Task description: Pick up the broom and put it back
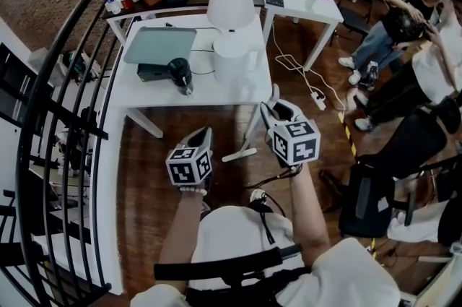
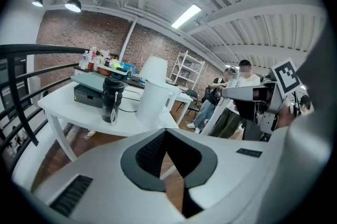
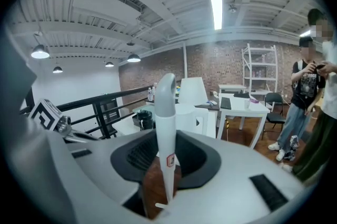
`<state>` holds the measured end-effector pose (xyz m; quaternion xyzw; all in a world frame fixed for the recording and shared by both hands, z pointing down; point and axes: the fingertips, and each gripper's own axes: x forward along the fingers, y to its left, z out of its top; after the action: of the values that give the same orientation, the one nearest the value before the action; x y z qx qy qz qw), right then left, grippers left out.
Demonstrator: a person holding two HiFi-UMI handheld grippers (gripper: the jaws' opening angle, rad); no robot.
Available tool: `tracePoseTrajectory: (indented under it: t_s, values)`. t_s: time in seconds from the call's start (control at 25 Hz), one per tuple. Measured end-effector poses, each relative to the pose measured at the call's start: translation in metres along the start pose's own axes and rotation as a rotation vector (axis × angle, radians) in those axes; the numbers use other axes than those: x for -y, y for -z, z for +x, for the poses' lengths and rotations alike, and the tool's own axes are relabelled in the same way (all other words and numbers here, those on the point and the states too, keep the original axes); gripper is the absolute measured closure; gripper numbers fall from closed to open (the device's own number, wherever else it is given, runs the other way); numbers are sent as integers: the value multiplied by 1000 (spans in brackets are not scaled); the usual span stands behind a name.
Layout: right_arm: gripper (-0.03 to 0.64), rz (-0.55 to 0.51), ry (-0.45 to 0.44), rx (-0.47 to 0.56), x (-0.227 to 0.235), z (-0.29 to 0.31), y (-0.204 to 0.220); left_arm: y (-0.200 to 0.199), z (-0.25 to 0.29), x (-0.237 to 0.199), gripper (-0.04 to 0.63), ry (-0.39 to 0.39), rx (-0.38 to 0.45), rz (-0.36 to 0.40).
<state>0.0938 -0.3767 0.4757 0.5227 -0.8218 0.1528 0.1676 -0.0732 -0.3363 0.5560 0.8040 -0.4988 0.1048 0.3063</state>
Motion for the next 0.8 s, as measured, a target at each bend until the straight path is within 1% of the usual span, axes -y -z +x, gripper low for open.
tracePoseTrajectory:
  t_s: [0.48, 0.8]
  values:
    - [491, 39, -12, -164, 16, 62, 90, 20, -1, -7, 603, -24, -31, -13]
    - [490, 12, -43, -282, 17, 111, 137, 29, -2, -18, 603, -56, -49, -27]
